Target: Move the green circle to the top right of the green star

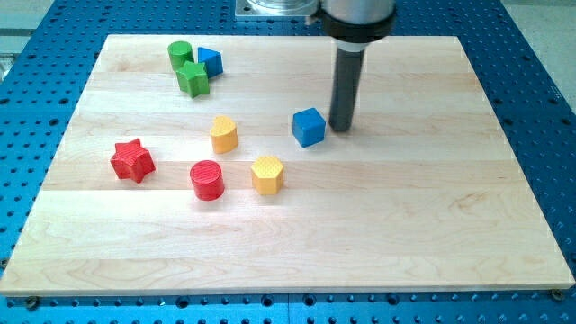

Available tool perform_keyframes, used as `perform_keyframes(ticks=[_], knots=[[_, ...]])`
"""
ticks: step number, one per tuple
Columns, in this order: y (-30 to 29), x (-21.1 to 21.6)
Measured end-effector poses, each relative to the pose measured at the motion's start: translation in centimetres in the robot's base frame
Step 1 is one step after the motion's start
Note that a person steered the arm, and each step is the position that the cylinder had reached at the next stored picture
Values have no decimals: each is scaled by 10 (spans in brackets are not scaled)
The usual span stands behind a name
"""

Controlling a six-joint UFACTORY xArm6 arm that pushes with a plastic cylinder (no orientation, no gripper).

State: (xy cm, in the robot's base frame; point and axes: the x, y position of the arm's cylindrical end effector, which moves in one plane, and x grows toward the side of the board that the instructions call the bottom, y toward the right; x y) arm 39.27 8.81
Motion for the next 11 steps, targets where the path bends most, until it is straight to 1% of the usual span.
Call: perform_keyframes(ticks=[1, 2, 3, 4, 5, 6, 7, 8, 9, 10, 11], knots=[[1, 0], [1, -27], [-23, -112], [-97, -173], [-205, -189], [-268, -176], [-253, -122], [-213, -86], [-197, -84], [-200, -84], [-183, -80]])
